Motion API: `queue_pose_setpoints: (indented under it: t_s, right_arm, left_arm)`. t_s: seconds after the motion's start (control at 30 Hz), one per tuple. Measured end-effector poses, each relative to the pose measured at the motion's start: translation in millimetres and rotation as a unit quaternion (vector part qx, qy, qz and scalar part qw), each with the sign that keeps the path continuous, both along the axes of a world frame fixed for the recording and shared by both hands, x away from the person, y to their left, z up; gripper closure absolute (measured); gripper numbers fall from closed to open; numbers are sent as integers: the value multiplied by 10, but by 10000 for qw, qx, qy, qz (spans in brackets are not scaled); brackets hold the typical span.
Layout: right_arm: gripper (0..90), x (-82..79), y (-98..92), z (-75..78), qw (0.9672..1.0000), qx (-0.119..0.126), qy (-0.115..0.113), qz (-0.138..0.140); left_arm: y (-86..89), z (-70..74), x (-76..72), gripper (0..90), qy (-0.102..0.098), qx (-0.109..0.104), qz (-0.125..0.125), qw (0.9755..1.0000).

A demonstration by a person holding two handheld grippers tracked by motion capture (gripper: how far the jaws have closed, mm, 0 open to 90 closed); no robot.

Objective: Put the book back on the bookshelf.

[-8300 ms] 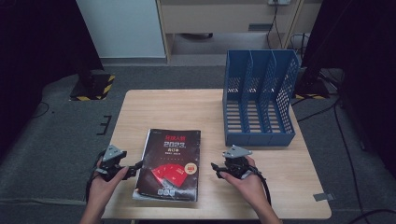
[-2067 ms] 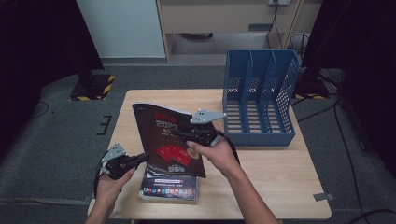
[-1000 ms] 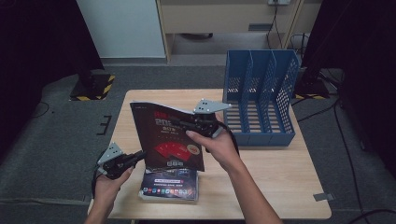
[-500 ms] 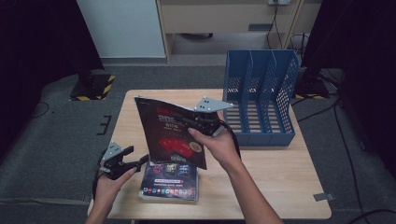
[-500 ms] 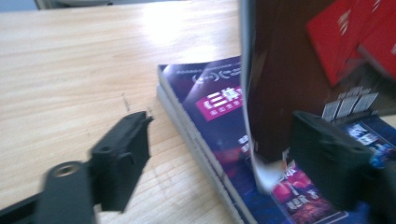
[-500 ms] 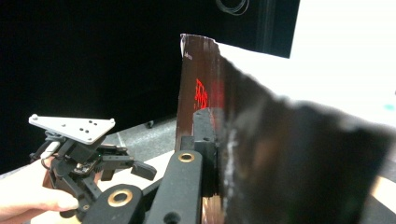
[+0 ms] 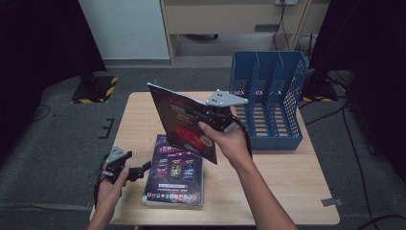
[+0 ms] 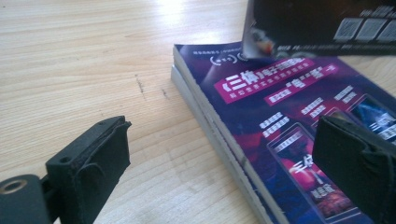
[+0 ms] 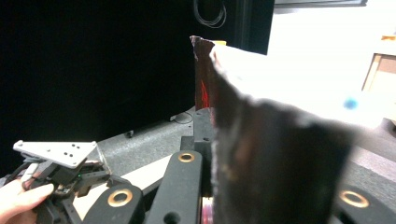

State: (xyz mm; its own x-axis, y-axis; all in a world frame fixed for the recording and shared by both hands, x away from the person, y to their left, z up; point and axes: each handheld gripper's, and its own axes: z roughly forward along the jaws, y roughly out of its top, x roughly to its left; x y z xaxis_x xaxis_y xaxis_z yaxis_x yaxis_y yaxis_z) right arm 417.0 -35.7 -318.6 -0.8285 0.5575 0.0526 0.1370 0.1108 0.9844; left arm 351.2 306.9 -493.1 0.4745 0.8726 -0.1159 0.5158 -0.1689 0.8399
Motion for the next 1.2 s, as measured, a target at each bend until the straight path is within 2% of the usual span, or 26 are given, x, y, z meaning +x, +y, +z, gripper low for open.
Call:
queue_pose_setpoints:
  t_s: [0.1, 0.23, 0.3, 0.53, 0.63, 0.87, 0.93, 1.03, 1.2]
  right_arm:
    - [867, 39, -38, 42, 9999, 3, -21, -124]
    - [868, 83, -71, 87, 9996, 38, -51, -273]
    - [867, 107, -88, 107, 9994, 48, -33, -343]
    - [868, 187, -156, 148, 9981, 100, -5, -600]
    - [867, 234, -201, 168, 9970, 188, 20, -753]
    - [868, 327, -214, 213, 9944, 286, 70, -1019]
    - [868, 362, -212, 244, 9937, 275, 65, -1082]
    - [868, 402, -222, 276, 9931, 254, 46, -1147]
    - [868, 453, -262, 298, 9916, 289, 20, -1260]
  left_arm:
    - [-3, -15, 7, 34, 5, 131, 9, 9999]
    - [-8, -21, 11, 34, -16, 169, 5, 9999]
    - [-12, -33, 18, 35, 13, 279, 18, 9996]
    - [-4, -35, 14, 37, 37, 346, 72, 9994]
    - [6, -50, 4, 39, 57, 512, 153, 9986]
    - [48, -21, -25, 45, -47, 489, 301, 9983]
    - [68, -17, -28, 45, -49, 437, 359, 9984]
    - [83, -24, -26, 45, 0, 465, 410, 9981]
    - [62, -18, -36, 47, -13, 523, 345, 9980]
